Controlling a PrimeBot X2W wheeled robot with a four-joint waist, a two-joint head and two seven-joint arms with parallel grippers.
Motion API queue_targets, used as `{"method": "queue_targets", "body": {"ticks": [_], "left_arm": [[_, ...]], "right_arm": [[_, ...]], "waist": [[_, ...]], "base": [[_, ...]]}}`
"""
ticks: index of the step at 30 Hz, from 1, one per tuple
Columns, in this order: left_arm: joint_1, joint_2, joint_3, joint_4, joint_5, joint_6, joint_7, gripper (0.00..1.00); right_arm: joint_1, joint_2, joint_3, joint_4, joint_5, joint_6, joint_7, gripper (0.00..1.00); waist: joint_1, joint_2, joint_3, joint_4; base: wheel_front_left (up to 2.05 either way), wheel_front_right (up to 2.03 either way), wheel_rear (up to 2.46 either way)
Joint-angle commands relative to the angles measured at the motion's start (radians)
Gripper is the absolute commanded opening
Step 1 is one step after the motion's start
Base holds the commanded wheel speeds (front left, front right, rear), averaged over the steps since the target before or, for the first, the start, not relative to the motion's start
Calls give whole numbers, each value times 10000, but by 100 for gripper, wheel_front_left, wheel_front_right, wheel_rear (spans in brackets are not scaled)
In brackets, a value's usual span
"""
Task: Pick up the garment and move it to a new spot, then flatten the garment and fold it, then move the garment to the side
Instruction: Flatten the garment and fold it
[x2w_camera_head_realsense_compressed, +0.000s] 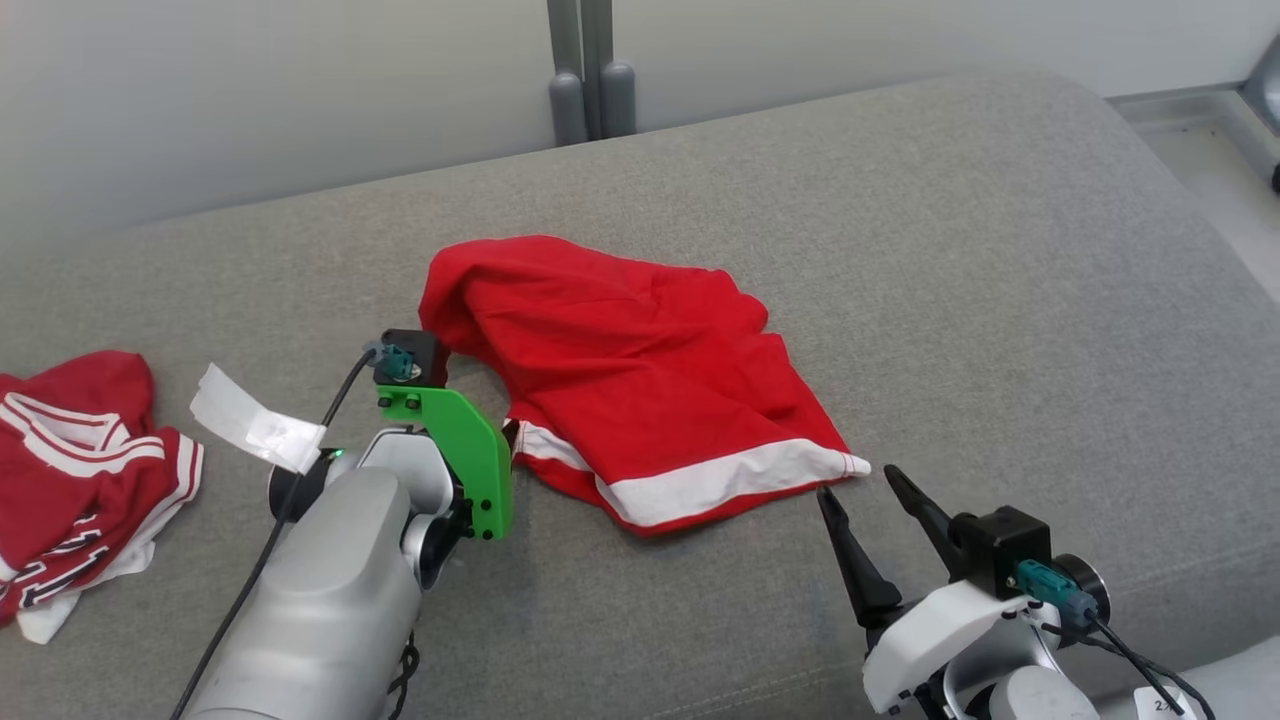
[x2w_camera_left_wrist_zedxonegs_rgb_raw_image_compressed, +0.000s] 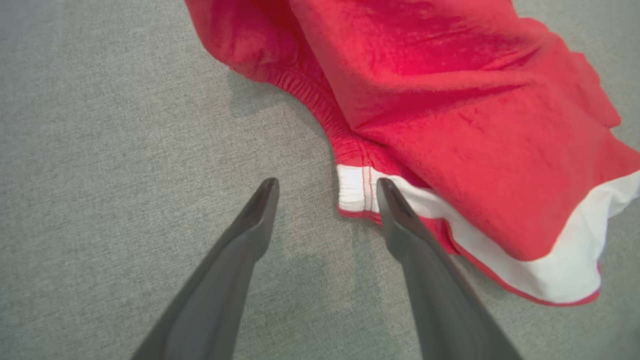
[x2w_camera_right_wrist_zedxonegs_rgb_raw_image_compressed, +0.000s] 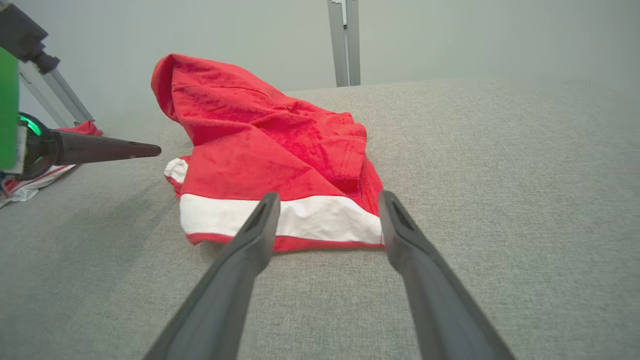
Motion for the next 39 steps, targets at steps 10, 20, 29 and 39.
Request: {"method": "queue_targets", "body": {"ticks": [10,20,29,39], "left_arm": [[-209,230,100,-9,-241,127,416,100],[-262,308,288,-353,-464,349,166,0],[309,777,972,-1469,-968,803,-492,0],[2310,1673,1154,-3842,-1085,1414,-711,0]], "right_arm": [[-94,-14,-226,-258,48,1,-166,100],[-131,-14,-349,-125,60,1,-246,100],[105,-18,-482,-91,-21,1,-124,100],[390,-15,-602,-188,-151,1,63,100]], "waist": [[0,-1,940,-791],[0,-1,975,-668],[0,-1,619,-177],[0,-1,188,361]], "base": [[0,0,0],[0,0,0],[0,0,0],[0,0,0]]}}
